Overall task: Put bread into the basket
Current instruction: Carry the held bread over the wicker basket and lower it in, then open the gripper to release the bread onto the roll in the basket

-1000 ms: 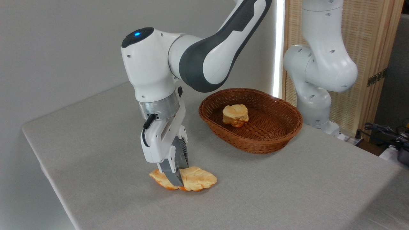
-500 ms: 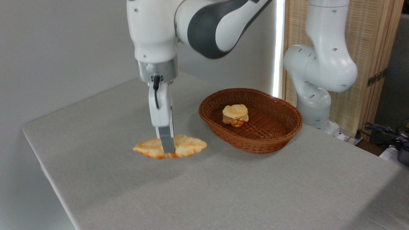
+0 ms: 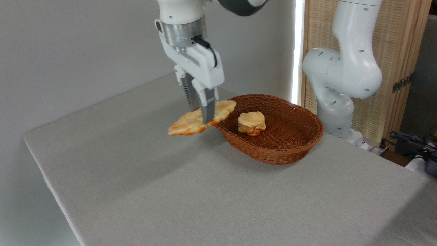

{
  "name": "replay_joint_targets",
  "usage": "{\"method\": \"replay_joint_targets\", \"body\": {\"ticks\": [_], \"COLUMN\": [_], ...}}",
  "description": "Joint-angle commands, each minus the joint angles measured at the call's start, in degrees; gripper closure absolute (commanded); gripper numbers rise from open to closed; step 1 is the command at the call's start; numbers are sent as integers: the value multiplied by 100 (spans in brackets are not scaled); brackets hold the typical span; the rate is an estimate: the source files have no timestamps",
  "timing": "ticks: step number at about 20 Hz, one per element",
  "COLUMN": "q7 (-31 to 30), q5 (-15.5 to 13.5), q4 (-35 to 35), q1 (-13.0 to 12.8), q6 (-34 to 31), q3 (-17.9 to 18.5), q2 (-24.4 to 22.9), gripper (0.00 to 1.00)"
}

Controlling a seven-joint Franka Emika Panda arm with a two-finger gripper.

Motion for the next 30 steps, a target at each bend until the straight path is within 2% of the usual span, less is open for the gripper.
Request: {"method": "replay_joint_targets", "body": {"ticks": [1, 4, 8, 9, 12, 16, 26, 30], "q7": [-394, -403, -412, -412, -360, -210, -210, -201], "q5": [-57, -40, 65, 83, 101, 241, 242, 242], "q4": [-586, -1105, -1501, -1580, -1748, -1854, -1854, -1635], "q1": [-8, 18, 36, 36, 44, 45, 53, 36], "q6": [-293, -434, -733, -751, -742, -742, -742, -506], "q3": [63, 63, 63, 63, 63, 72, 63, 20], "q2": [-597, -1054, -1231, -1231, -1223, -1187, -1117, -1126], "gripper": [39, 36, 30, 26, 1, 0, 0, 0]}}
